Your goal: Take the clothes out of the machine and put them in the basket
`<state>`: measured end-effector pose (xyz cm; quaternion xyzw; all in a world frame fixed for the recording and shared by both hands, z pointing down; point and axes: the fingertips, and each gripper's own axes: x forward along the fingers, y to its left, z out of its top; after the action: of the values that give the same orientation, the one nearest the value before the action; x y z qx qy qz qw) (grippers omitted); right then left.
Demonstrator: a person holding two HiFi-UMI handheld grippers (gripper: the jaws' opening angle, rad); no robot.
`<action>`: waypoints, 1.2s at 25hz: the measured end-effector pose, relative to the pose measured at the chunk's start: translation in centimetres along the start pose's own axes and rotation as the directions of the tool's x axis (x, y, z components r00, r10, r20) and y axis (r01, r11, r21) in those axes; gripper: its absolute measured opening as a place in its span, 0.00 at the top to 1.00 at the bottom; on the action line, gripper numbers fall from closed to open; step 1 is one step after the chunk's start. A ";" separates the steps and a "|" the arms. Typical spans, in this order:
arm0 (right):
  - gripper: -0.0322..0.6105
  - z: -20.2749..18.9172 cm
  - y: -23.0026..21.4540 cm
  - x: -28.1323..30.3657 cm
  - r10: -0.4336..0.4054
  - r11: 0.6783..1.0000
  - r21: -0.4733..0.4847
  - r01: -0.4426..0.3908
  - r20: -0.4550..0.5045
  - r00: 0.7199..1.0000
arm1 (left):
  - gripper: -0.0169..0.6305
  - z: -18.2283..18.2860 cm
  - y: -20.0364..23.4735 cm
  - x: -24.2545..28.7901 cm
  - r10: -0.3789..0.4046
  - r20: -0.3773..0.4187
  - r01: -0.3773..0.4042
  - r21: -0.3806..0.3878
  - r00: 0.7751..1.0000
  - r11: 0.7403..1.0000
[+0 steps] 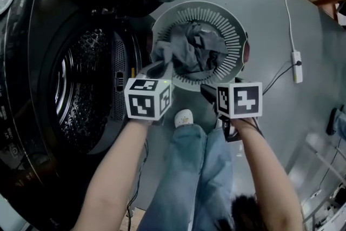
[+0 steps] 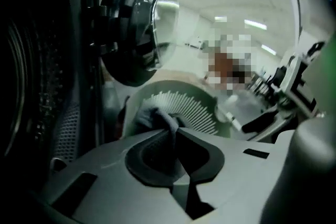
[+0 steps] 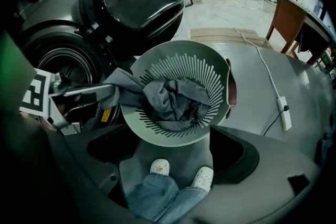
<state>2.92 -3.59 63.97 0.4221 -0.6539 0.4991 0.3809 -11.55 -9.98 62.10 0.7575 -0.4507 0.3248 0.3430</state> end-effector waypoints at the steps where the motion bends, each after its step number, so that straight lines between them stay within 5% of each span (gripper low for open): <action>1: 0.19 0.1 -0.2 -0.4 -0.002 1.000 0.000 0.002 0.005 1.000 | 0.95 1.1 -1.7 0.0 -0.072 0.039 0.074 -0.044 0.997 0.996; 5: 0.19 0.8 -1.5 -2.1 -0.022 1.000 0.006 0.021 0.030 0.999 | 0.95 5.1 -6.4 -0.1 -0.244 0.166 0.269 -0.151 0.956 0.951; 9: 0.19 1.5 -2.9 -4.2 -0.039 0.999 0.021 0.038 0.064 0.997 | 0.90 6.3 -8.1 0.2 -0.250 0.156 0.272 -0.147 0.956 0.951; 11: 0.19 2.0 -3.3 -5.1 -0.045 0.999 0.024 0.044 0.079 0.996 | 0.47 6.2 -8.6 0.4 -0.229 0.107 0.241 -0.114 0.968 0.964; 12: 0.19 2.2 -3.4 -5.6 -0.047 0.999 0.025 0.045 0.086 0.995 | 0.45 6.1 -8.7 0.4 -0.213 0.084 0.220 -0.095 0.974 0.971; 18: 0.20 3.2 -2.1 -8.3 -0.039 0.999 0.016 0.038 0.121 0.992 | 0.44 5.8 -7.9 -2.5 -0.104 0.014 0.105 -0.045 0.994 0.993; 30: 0.20 2.4 1.6 -23.1 -0.051 0.998 -0.035 0.057 0.157 0.986 | 0.46 8.5 -10.1 -16.6 0.048 0.026 -0.042 -0.191 0.999 0.981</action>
<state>9.40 -1.78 41.71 0.4698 -0.6796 0.4413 0.3503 -7.18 -5.64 41.81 0.7159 -0.5018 0.2762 0.3993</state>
